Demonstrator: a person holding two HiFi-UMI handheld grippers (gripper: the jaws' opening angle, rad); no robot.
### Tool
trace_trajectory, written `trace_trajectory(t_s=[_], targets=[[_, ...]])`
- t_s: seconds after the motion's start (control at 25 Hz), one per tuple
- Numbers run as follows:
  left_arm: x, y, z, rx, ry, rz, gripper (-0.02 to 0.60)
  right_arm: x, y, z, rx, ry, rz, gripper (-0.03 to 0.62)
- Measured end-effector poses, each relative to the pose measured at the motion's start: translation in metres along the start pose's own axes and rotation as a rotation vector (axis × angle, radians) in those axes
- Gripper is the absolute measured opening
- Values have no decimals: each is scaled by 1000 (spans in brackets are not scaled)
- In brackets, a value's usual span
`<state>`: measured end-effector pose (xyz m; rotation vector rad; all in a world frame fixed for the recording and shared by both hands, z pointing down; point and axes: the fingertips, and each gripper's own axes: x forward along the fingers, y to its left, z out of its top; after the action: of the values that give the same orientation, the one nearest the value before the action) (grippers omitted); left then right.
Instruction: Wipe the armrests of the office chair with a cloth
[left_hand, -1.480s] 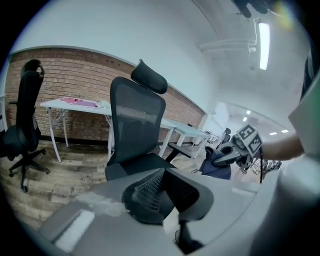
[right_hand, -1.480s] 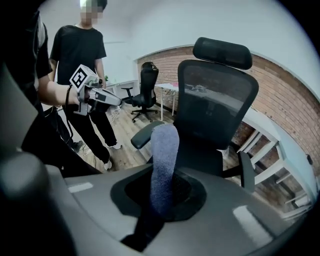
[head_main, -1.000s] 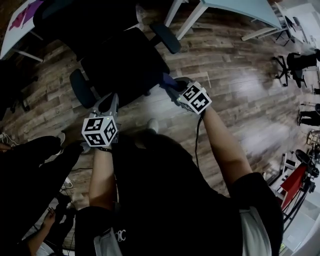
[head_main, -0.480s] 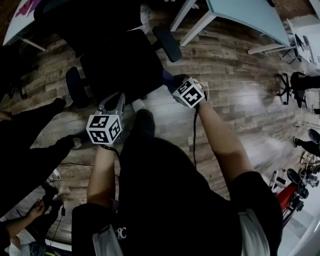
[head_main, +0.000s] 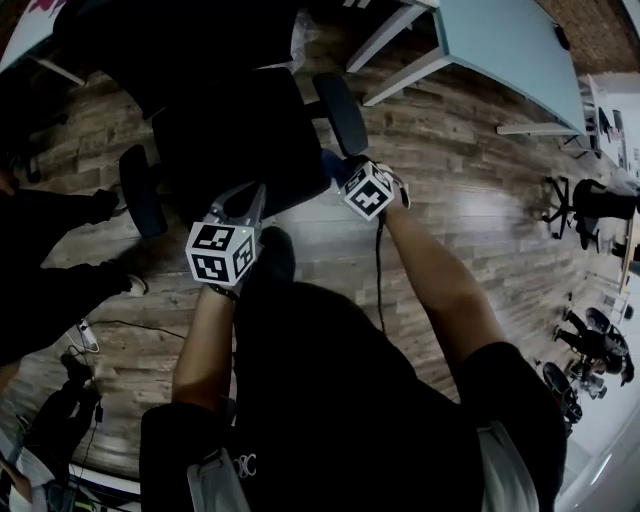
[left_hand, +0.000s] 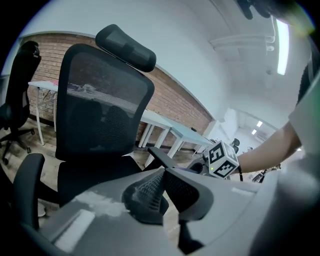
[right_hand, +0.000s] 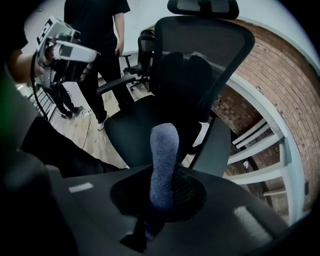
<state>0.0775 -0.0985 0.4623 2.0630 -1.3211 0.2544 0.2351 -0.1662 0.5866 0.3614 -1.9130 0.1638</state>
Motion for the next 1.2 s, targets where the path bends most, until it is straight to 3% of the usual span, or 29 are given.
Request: trace_trajectory(t_s=[0.52, 0.88, 1.2], targets=[[35, 37, 5, -67, 65, 10, 6, 62, -50, 22, -167, 131, 47, 34], [44, 43, 5, -116, 58, 70, 6, 71, -60, 44, -356, 101, 74, 35], [52, 40, -4, -169, 54, 139, 6, 91, -95, 89, -502, 24, 62, 35]])
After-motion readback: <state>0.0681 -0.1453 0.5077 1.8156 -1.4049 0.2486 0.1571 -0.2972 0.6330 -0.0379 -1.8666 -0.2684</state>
